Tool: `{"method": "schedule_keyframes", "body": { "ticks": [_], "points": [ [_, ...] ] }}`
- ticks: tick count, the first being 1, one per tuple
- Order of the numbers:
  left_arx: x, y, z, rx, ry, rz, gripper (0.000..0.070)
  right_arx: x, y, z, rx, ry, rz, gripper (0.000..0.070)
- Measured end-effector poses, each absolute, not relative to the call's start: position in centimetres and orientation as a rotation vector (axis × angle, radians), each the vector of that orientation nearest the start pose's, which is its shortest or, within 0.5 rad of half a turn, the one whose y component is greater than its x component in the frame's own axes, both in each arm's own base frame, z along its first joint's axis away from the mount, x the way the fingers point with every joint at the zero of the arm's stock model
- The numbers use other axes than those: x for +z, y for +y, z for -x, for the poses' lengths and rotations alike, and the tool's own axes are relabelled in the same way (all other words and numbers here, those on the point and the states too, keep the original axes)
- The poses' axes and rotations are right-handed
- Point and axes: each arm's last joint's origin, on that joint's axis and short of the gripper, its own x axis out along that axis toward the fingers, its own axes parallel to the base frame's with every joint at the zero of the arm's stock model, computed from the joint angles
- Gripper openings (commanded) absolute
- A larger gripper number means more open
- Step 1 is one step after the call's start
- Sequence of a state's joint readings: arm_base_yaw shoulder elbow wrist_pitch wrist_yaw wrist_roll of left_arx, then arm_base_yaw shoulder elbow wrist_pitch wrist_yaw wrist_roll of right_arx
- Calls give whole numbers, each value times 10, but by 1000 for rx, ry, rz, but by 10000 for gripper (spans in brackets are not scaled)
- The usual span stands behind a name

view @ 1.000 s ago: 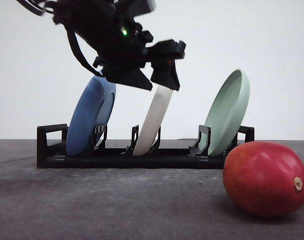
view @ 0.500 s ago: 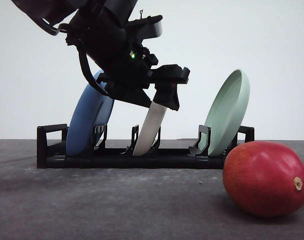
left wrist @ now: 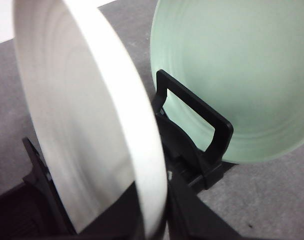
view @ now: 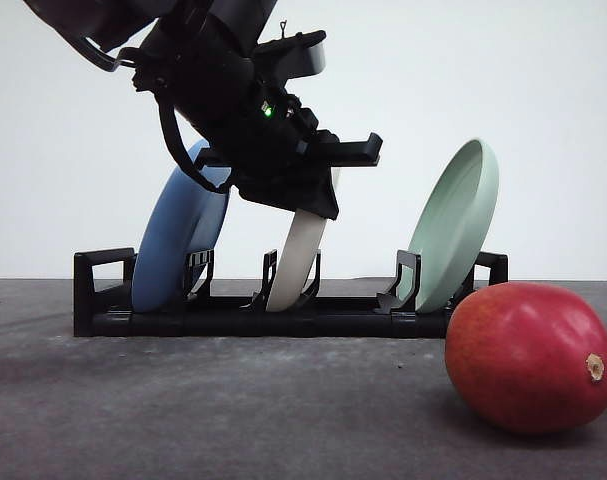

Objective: Place pomegranate in white plate

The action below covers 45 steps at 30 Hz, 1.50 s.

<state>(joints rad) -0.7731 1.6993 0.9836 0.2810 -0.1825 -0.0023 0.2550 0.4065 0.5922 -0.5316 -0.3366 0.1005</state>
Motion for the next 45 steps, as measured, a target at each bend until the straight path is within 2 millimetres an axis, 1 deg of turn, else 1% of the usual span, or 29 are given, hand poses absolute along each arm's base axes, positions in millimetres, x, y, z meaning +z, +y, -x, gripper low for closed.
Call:
{"method": "schedule_keyframes", "body": {
  "ticks": [4, 7, 16, 22, 26, 29, 36, 39, 43, 45],
  "points": [
    [213, -250, -264, -570, 400, -154, 10, 280, 34, -91, 567, 380, -111, 364],
    [222, -248, -261, -564, 392, -110, 10, 280, 34, -91, 567, 380, -111, 364],
    [272, -230, -244, -565, 309, 19, 10, 280, 34, -91, 568, 380, -111, 364],
    [299, -214, -222, -583, 311, 36, 10, 280, 34, -91, 568, 380, -111, 364],
    [318, -202, -202, -660, 319, 58, 10, 280, 34, -91, 568, 380, -111, 364],
    [327, -194, -187, -719, 354, 76, 10, 280, 34, -91, 568, 380, -111, 364],
    [335, -178, -155, -764, 457, 66, 10, 280, 34, -91, 567, 379, -111, 364],
    [336, -173, -144, -770, 430, 72, 10, 280, 34, -91, 568, 380, -111, 364],
    [323, -165, -130, -753, 428, 50, 10, 280, 34, -91, 567, 380, -112, 364],
    [315, -163, -125, -739, 453, 5, 10, 280, 34, -91, 567, 380, -112, 364]
  ]
}}
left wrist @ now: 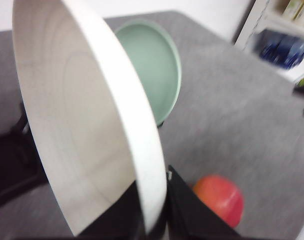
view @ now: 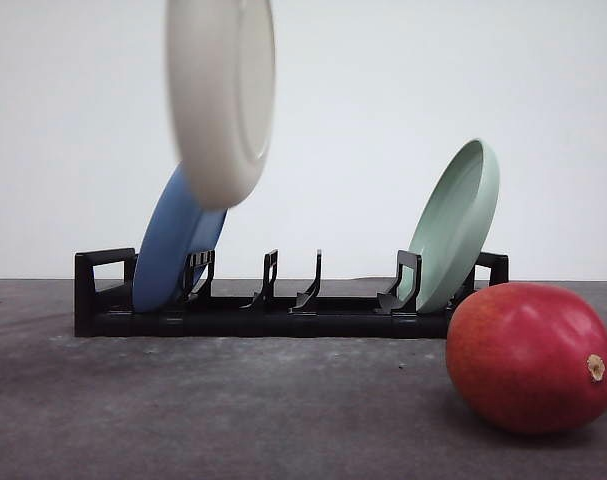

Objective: Place pomegranate in white plate

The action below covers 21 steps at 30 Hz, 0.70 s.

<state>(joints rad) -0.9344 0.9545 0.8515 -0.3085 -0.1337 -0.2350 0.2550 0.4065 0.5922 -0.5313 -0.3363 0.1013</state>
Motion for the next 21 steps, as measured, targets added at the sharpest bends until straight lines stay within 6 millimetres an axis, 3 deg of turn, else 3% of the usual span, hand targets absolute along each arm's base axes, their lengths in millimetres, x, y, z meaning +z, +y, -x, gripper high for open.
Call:
{"method": "schedule_keyframes", "body": {
  "ticks": [11, 21],
  "points": [
    [282, -169, -101, -852, 619, -494, 10, 280, 34, -91, 568, 380, -112, 364],
    [243, -207, -91, -889, 629, -944, 10, 280, 34, -91, 568, 380, -112, 364]
  ]
}}
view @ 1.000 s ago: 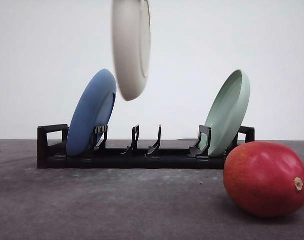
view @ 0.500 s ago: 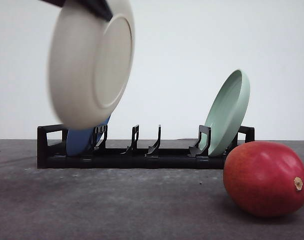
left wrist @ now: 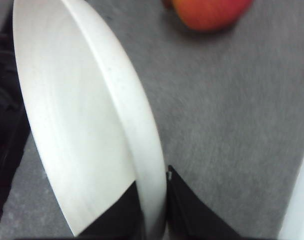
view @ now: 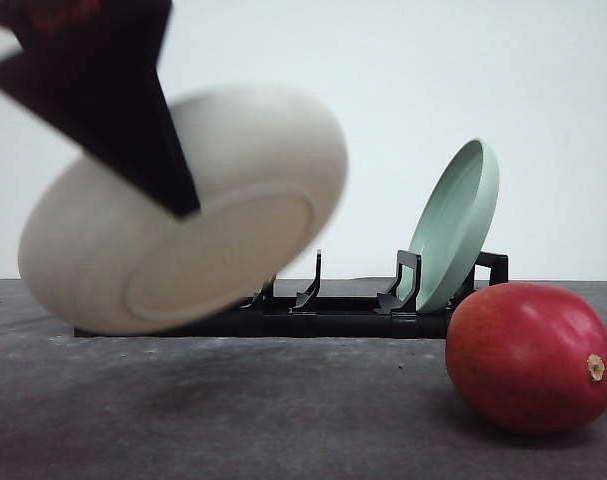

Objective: Place pomegranate in white plate

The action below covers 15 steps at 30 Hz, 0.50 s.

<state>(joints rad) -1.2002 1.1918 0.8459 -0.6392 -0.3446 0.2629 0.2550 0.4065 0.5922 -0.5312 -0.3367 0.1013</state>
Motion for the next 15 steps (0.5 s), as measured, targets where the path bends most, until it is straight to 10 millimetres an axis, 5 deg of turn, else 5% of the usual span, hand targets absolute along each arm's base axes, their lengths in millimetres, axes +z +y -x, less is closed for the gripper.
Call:
{"method": "schedule_keyframes", "body": {
  "ticks": [15],
  "points": [
    [179, -241, -98, -788, 735, -1268, 26, 280, 34, -91, 567, 380, -112, 364]
  ]
}}
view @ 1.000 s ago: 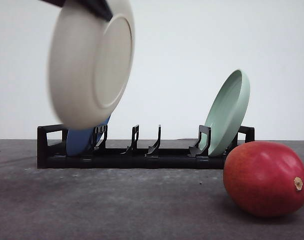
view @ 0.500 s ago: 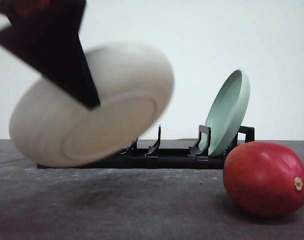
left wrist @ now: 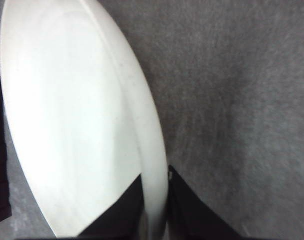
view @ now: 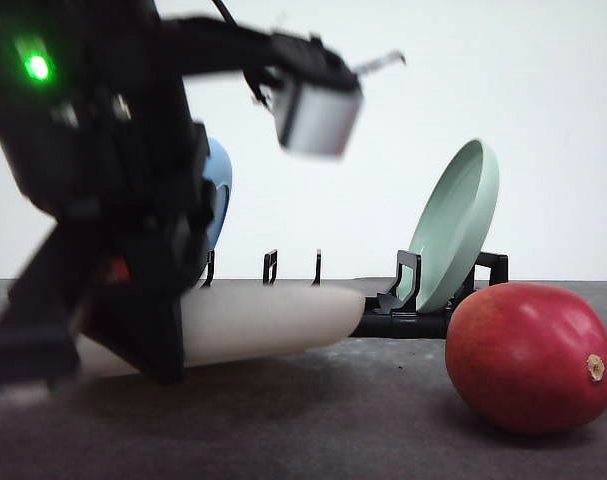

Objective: Place pomegranate in white plate

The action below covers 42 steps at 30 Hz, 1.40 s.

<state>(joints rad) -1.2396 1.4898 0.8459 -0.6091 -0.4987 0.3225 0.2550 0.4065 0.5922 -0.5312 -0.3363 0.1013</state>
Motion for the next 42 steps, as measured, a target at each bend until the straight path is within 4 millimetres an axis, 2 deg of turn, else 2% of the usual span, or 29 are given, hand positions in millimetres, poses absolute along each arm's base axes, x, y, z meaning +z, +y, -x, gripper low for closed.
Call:
{"method": "schedule_keyframes", "body": {
  "ticks": [3, 5, 7, 9, 15, 18, 23, 26, 30, 36, 42],
  "points": [
    [171, -245, -99, -784, 745, -1281, 49, 280, 34, -91, 568, 380, -112, 364],
    [168, -247, -99, -785, 752, -1287, 143, 280, 34, -91, 567, 379, -111, 364],
    [166, -247, -99, -793, 762, -1288, 289, 280, 34, -91, 567, 380, -112, 364],
    [166, -247, -99, -789, 765, -1283, 365, 280, 34, -91, 567, 380, -112, 364],
    [174, -245, -99, -800, 887, -1205, 366, 280, 34, -91, 567, 380, -112, 364],
    [188, -242, -105, -850, 958, -1022, 366, 280, 34, -91, 568, 380, -112, 364],
    [225, -222, -121, -935, 974, -638, 366, 280, 34, -91, 567, 380, -112, 364],
    [243, -207, -134, -934, 949, -453, 366, 280, 34, -91, 567, 380, -112, 364],
    [264, -177, -155, -820, 887, -288, 366, 280, 34, -91, 567, 380, -112, 364],
    [284, -133, -175, -646, 804, -152, 365, 279, 34, -91, 566, 393, -112, 364],
    [295, -94, -183, -530, 710, -44, 364, 277, 33, -90, 564, 415, -113, 364]
  ]
}}
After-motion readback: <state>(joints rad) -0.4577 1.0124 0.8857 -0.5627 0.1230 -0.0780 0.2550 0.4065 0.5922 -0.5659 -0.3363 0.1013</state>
